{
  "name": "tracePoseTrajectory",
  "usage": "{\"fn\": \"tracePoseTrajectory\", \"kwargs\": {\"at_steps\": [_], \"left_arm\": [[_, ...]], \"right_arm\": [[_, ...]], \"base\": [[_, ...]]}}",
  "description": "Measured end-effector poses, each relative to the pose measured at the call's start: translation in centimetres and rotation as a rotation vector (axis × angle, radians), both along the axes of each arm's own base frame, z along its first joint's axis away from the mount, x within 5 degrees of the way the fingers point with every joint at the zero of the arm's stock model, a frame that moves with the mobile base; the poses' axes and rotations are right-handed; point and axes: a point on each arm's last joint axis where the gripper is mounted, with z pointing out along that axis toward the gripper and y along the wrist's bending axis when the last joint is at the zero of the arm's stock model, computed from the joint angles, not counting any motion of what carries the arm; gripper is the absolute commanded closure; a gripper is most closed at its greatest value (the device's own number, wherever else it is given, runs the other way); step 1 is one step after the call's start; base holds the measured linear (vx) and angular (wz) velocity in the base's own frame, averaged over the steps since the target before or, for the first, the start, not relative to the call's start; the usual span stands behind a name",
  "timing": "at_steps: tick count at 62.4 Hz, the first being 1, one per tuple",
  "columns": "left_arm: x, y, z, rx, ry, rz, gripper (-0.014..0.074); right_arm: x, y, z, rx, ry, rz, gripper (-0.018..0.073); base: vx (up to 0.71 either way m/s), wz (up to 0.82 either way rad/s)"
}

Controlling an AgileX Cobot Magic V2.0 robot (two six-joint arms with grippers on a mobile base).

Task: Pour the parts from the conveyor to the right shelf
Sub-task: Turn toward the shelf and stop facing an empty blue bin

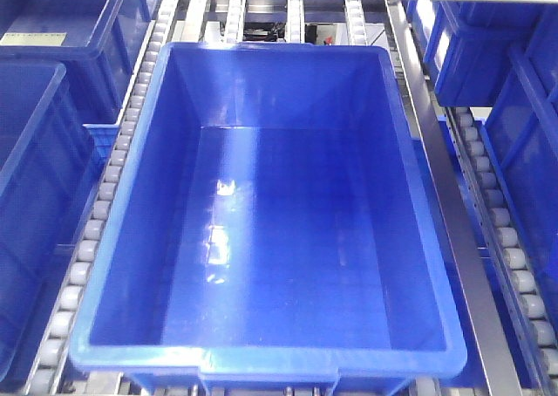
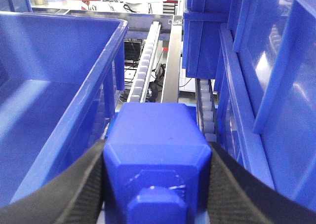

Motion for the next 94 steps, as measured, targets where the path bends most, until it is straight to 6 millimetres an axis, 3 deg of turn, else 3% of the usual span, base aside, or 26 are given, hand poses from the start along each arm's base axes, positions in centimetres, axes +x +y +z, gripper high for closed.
{"fn": "tracePoseTrajectory", "kwargs": {"at_steps": [94], "left_arm": [[0.00,0.00,0.00,0.000,0.000,0.000,0.0603]], "right_arm": [[0.00,0.00,0.00,0.000,0.000,0.000,0.0568]], "base": [[0.03,-0.01]]}}
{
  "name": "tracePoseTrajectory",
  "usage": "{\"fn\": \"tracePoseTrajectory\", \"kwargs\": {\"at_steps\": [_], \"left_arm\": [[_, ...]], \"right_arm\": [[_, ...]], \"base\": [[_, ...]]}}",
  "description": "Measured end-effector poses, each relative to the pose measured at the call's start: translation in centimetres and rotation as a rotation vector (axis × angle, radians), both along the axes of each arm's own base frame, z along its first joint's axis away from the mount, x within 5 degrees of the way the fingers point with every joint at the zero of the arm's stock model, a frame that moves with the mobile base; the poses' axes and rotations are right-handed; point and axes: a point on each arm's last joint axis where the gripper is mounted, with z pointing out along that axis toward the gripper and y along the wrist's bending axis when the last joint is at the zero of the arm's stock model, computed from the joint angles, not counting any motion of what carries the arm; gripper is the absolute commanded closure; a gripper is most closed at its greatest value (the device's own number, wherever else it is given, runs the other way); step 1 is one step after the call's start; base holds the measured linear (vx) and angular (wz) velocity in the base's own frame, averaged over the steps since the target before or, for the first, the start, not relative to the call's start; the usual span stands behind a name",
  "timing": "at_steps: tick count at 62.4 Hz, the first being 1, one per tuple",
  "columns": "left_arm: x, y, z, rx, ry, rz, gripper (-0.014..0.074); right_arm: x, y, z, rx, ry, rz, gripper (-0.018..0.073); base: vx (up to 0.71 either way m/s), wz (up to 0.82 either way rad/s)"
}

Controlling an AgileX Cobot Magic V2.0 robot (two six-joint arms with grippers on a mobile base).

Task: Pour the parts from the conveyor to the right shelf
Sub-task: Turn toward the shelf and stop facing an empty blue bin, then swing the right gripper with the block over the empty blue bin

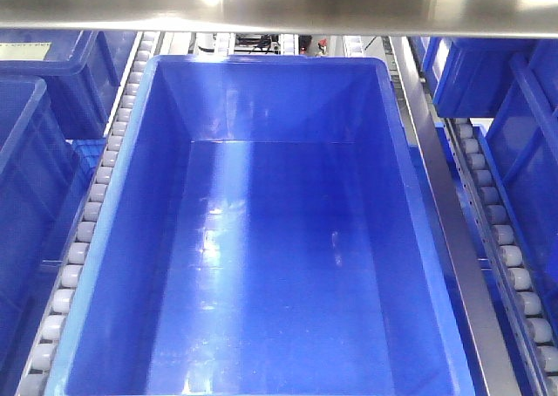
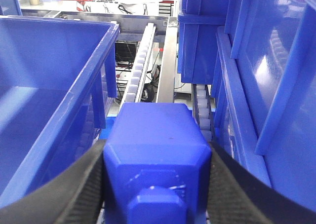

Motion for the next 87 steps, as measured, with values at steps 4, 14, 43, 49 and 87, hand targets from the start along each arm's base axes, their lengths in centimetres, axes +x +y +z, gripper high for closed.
{"fn": "tracePoseTrajectory", "kwargs": {"at_steps": [4,14,43,49,87], "left_arm": [[0.0,0.0,0.0,0.000,0.000,0.000,0.0603],[0.0,0.0,0.0,0.000,0.000,0.000,0.0603],[0.0,0.0,0.0,0.000,0.000,0.000,0.0603],[0.0,0.0,0.0,0.000,0.000,0.000,0.0603],[0.0,0.0,0.0,0.000,0.000,0.000,0.0603]], "right_arm": [[0.0,0.0,0.0,0.000,0.000,0.000,0.0568],[0.0,0.0,0.0,0.000,0.000,0.000,0.0568],[-0.1,0.5,-0.4,-0.010,0.048,0.073,0.0564],[-0.1,0.8,-0.2,-0.011,0.041,0.117,0.0561],[8.3,7.4,5.6,-0.044,0.210,0.517,0.0544]], "base": [[0.00,0.00],[0.00,0.00],[0.00,0.00],[0.00,0.00],[0.00,0.00]]}}
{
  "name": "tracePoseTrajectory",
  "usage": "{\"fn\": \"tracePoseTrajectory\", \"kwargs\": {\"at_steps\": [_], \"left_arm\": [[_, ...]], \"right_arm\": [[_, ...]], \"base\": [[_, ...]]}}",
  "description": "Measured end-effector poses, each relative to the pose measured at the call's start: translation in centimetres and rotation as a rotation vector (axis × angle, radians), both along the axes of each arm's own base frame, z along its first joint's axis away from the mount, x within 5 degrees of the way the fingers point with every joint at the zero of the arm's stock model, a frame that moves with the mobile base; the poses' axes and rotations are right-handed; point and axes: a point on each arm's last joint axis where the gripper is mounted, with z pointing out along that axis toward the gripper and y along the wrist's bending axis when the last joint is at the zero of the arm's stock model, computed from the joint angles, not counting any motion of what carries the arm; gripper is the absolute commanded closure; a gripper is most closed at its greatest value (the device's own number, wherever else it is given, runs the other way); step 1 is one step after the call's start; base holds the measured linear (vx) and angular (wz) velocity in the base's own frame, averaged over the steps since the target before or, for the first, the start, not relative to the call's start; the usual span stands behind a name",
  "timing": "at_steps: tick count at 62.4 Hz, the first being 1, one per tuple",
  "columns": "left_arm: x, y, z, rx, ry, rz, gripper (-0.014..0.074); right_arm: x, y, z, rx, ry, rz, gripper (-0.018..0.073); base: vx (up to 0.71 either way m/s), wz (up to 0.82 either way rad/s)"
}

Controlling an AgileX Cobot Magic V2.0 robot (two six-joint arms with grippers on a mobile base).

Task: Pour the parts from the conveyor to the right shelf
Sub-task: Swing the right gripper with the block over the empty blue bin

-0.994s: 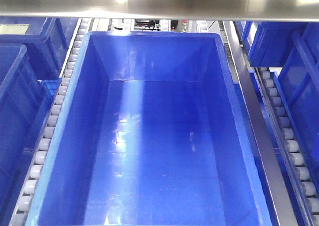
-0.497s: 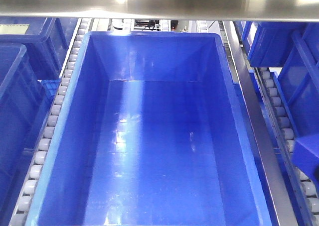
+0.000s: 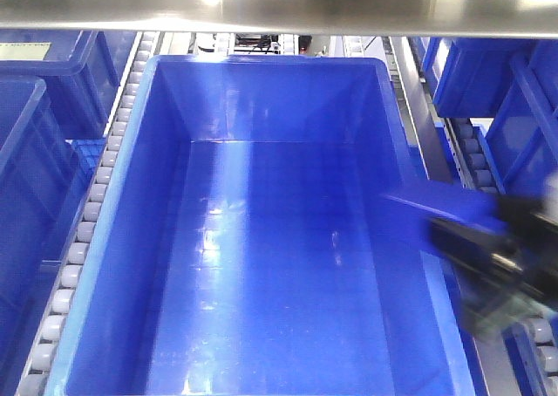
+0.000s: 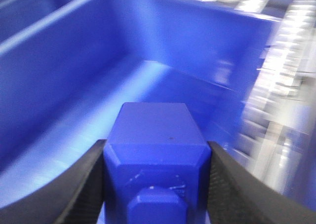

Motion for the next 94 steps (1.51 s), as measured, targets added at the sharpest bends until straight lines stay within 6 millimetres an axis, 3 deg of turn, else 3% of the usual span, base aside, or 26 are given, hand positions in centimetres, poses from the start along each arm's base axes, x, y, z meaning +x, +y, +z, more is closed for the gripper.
{"fn": "tracePoseTrajectory", "kwargs": {"at_steps": [9,25,38,46,57,71,83,94], "left_arm": [[0.0,0.0,0.0,0.000,0.000,0.000,0.0603],[0.0,0.0,0.0,0.000,0.000,0.000,0.0603],[0.0,0.0,0.0,0.000,0.000,0.000,0.0603],[0.0,0.0,0.0,0.000,0.000,0.000,0.0603],[0.0,0.0,0.0,0.000,0.000,0.000,0.0603],[0.0,0.0,0.0,0.000,0.000,0.000,0.0603],[0.0,0.0,0.0,0.000,0.000,0.000,0.0603],[0.0,0.0,0.0,0.000,0.000,0.000,0.0603]], "right_arm": [[2.8,3.5,-0.5,-0.025,0.037,0.081,0.0540],[8.4,10.6,-3.2,-0.082,0.213,0.162,0.0533],[12.4,14.1,-6.3,-0.134,0.408,0.155,0.0517],[14.2,15.5,-7.8,-0.177,0.480,0.153,0.0448],[16.1,16.6,-9.6,-0.279,0.551,0.142,0.0247],[17.4,16.6,-11.1,-0.370,0.591,0.062,-0.0001],[17.6,16.4,-10.7,-0.378,0.573,0.032,-0.0050],[17.1,15.9,-8.1,-0.340,0.520,0.030,-0.0034]], "base": [[0.00,0.00],[0.00,0.00],[0.00,0.00],[0.00,0.00],[0.00,0.00],[0.00,0.00],[0.00,0.00],[0.00,0.00]]}}
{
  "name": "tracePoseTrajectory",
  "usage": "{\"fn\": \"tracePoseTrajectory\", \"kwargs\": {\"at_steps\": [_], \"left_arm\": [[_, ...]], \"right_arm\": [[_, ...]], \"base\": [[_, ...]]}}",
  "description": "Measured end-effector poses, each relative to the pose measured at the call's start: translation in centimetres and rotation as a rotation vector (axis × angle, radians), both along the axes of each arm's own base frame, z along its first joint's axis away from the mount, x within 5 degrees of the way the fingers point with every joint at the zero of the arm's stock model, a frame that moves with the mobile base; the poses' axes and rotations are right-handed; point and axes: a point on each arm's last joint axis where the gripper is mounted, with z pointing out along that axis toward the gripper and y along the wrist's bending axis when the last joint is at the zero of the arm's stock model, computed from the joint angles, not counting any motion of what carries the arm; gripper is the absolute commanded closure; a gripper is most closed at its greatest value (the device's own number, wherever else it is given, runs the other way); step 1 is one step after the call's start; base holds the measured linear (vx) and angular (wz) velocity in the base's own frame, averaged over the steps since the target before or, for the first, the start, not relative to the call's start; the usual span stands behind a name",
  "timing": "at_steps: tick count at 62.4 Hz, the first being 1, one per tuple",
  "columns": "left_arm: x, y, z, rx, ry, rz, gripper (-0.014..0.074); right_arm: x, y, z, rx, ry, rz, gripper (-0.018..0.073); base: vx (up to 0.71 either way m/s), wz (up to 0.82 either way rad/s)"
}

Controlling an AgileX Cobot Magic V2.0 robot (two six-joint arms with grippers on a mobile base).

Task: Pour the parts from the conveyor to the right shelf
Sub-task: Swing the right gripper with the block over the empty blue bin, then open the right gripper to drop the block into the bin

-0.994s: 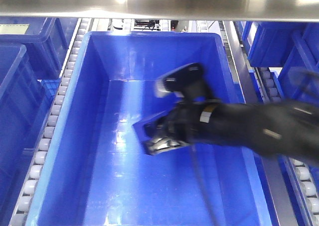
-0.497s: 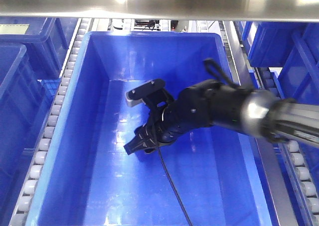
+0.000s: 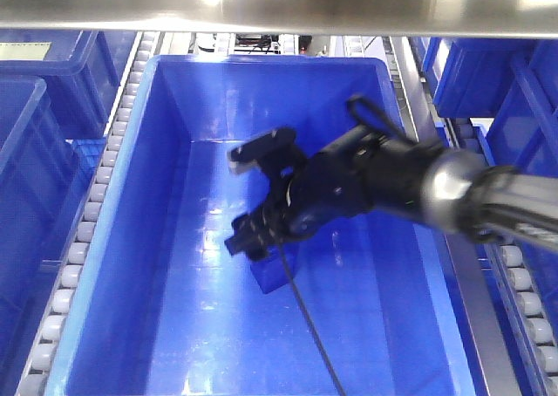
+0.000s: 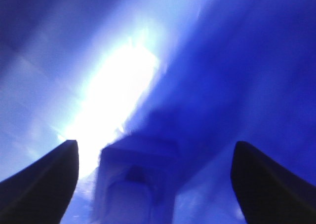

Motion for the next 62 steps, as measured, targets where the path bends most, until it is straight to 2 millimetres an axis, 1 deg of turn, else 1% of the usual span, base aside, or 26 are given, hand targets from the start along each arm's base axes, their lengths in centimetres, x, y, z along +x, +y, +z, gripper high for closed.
{"fn": "tracePoseTrajectory", "kwargs": {"at_steps": [8,12,26,33,39,45,46,47,52,55,56,62], "left_arm": [[0.0,0.0,0.0,0.000,0.000,0.000,0.0603],[0.0,0.0,0.0,0.000,0.000,0.000,0.0603],[0.0,0.0,0.0,0.000,0.000,0.000,0.0603],[0.0,0.0,0.0,0.000,0.000,0.000,0.0603],[0.0,0.0,0.0,0.000,0.000,0.000,0.0603],[0.0,0.0,0.0,0.000,0.000,0.000,0.0603],[0.0,0.0,0.0,0.000,0.000,0.000,0.0603],[0.0,0.0,0.0,0.000,0.000,0.000,0.0603],[0.0,0.0,0.0,0.000,0.000,0.000,0.0603],[0.0,0.0,0.0,0.000,0.000,0.000,0.0603],[0.0,0.0,0.0,0.000,0.000,0.000,0.0603],[0.0,0.0,0.0,0.000,0.000,0.000,0.0603]], "right_arm": [[-1.1,-0.8,3.0,0.054,-0.069,0.000,-0.0017],[-1.9,-1.4,3.9,0.078,-0.099,0.002,-0.0017],[-5.9,-4.5,6.2,0.141,-0.181,0.005,-0.0017],[-8.3,-6.4,8.0,0.185,-0.247,0.009,-0.0017],[-10.3,-8.1,8.6,0.200,-0.292,0.016,-0.0017],[-12.4,-9.7,8.3,0.214,-0.314,0.017,-0.0017],[-12.8,-10.0,8.7,0.225,-0.328,0.017,-0.0017],[-13.2,-10.3,8.2,0.222,-0.323,0.017,-0.0017],[-15.1,-11.7,8.5,0.257,-0.367,0.017,-0.0017],[-16.2,-12.5,8.1,0.274,-0.379,0.016,-0.0017],[-16.9,-13.0,8.3,0.294,-0.399,0.015,-0.0017],[-19.4,-15.0,8.3,0.348,-0.463,0.014,-0.0017]], "base": [[0.00,0.00],[0.00,0.00],[0.00,0.00],[0.00,0.00],[0.00,0.00],[0.00,0.00],[0.00,0.00],[0.00,0.00],[0.00,0.00],[0.00,0.00],[0.00,0.00],[0.00,0.00]]}}
